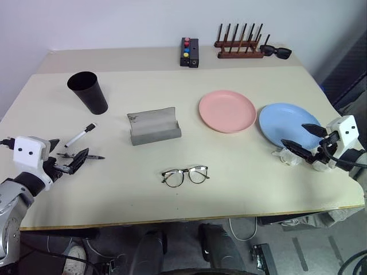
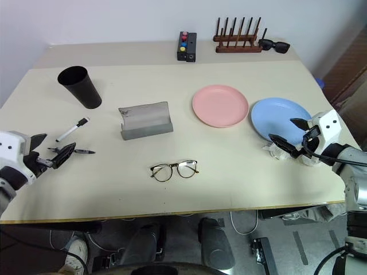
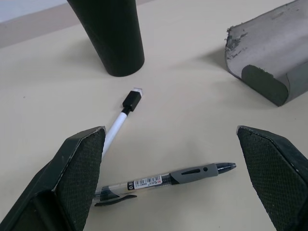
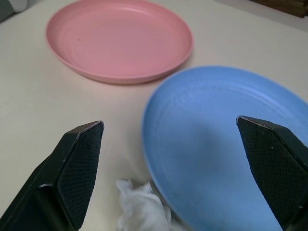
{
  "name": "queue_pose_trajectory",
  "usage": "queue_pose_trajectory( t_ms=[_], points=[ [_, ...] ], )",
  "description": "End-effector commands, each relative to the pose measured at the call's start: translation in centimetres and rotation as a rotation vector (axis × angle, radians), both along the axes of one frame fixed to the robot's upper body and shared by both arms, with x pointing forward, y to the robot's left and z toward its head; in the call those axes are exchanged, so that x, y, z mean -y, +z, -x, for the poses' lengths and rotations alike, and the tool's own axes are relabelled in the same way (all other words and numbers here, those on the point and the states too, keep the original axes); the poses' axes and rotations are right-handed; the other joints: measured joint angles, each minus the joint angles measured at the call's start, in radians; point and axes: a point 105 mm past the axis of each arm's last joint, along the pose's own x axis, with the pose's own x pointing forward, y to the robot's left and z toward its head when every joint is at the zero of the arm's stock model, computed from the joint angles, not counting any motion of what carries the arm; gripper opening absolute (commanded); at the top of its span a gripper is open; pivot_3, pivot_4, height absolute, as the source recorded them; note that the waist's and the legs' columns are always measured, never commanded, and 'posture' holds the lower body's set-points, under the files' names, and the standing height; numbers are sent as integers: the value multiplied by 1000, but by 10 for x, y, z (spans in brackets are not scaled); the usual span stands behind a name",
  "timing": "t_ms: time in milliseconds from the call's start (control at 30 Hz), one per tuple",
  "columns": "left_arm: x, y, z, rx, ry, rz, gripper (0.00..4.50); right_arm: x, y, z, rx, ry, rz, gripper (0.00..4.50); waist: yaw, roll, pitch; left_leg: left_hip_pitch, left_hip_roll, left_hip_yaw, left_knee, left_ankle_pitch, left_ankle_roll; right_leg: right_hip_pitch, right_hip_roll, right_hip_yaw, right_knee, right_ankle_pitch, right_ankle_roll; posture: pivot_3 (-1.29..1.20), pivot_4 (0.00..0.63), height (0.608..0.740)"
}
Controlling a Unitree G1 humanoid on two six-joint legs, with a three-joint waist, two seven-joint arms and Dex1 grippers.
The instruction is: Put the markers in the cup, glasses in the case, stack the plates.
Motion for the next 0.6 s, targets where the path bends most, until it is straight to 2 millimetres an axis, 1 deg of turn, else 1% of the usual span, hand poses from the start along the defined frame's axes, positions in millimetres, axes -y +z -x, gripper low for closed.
queue_pose_trajectory(
  t_ms=[33,133,267,367,533,600],
  points=[
    [3,13,3,44,-9,-20,4453,-5,13,-7,55,23,5,4500,0,0,0,0,0,0,0,0,0,0,0,0,0,0,0,0,150,735],
    [2,12,4,47,-3,-19,4453,-7,12,-10,54,29,3,4500,2,0,0,0,0,0,0,0,0,0,0,0,0,0,0,0,150,735],
    [4,15,3,53,-6,-17,4453,-12,14,-14,62,52,3,4500,3,0,0,0,0,0,0,0,0,0,0,0,0,0,0,0,150,735],
    [8,12,3,46,-17,-14,4453,-16,14,-13,66,62,3,4500,3,0,0,0,0,0,0,0,0,0,0,0,0,0,0,0,150,735],
    [9,13,1,41,-25,-12,4453,-26,16,-10,75,89,0,4500,2,0,0,0,0,0,0,0,0,0,0,0,0,0,0,0,150,735],
    [12,12,-3,32,-39,-18,4453,-35,15,-10,86,106,-13,4500,2,0,0,0,0,0,1,0,0,0,0,0,0,0,0,0,150,735]
  ],
)
